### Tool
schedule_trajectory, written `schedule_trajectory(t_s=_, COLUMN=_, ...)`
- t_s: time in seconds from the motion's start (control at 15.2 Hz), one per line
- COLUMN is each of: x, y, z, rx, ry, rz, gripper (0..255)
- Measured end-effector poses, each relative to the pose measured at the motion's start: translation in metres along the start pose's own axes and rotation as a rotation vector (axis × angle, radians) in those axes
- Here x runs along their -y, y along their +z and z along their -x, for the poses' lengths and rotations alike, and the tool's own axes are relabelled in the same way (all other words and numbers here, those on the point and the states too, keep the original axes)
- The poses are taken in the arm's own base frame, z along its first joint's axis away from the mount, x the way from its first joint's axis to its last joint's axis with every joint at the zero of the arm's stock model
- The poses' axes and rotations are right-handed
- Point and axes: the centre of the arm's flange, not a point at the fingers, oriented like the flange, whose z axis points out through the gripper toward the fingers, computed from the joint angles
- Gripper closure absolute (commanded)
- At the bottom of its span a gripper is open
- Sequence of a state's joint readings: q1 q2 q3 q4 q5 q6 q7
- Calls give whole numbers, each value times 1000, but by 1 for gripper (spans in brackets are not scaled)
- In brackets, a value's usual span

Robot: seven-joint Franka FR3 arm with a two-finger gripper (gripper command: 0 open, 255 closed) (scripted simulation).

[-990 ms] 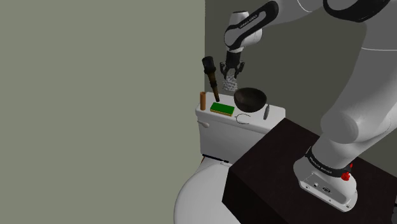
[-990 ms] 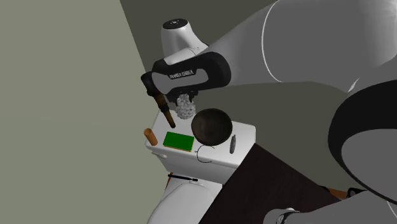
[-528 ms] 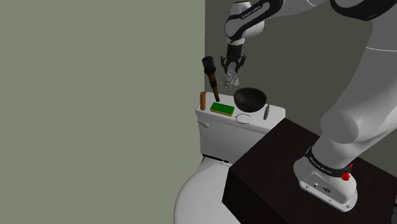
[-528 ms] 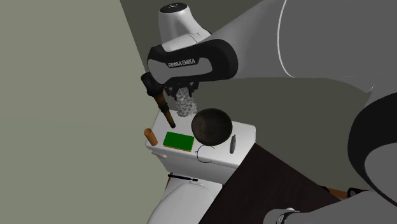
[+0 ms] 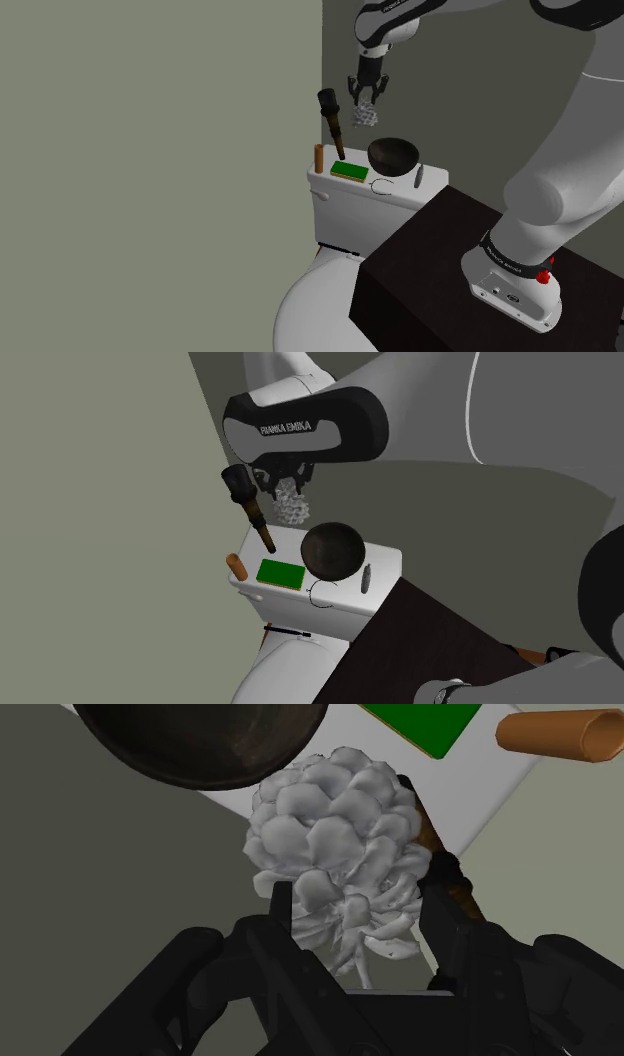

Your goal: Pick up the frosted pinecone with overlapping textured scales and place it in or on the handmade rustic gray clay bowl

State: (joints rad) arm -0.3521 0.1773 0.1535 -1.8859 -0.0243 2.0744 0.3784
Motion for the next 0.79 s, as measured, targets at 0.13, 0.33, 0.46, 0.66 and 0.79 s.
schedule_trajectory(t_s=0.13, x=-4, y=-7, z=2, rx=0, ry=0, rz=0, gripper=255)
schedule_trajectory(t_s=0.33, x=-21, y=-18, z=32, rx=1, ry=0, rz=0, gripper=255)
schedule_trajectory(t_s=0.46, x=-35, y=-24, z=54, rx=1, ry=0, rz=0, gripper=255)
schedule_trajectory(t_s=0.66, x=-56, y=-32, z=86, rx=0, ry=0, rz=1, gripper=255)
schedule_trajectory(t_s=0.79, x=-71, y=-37, z=106, rx=1, ry=1, rz=1, gripper=255)
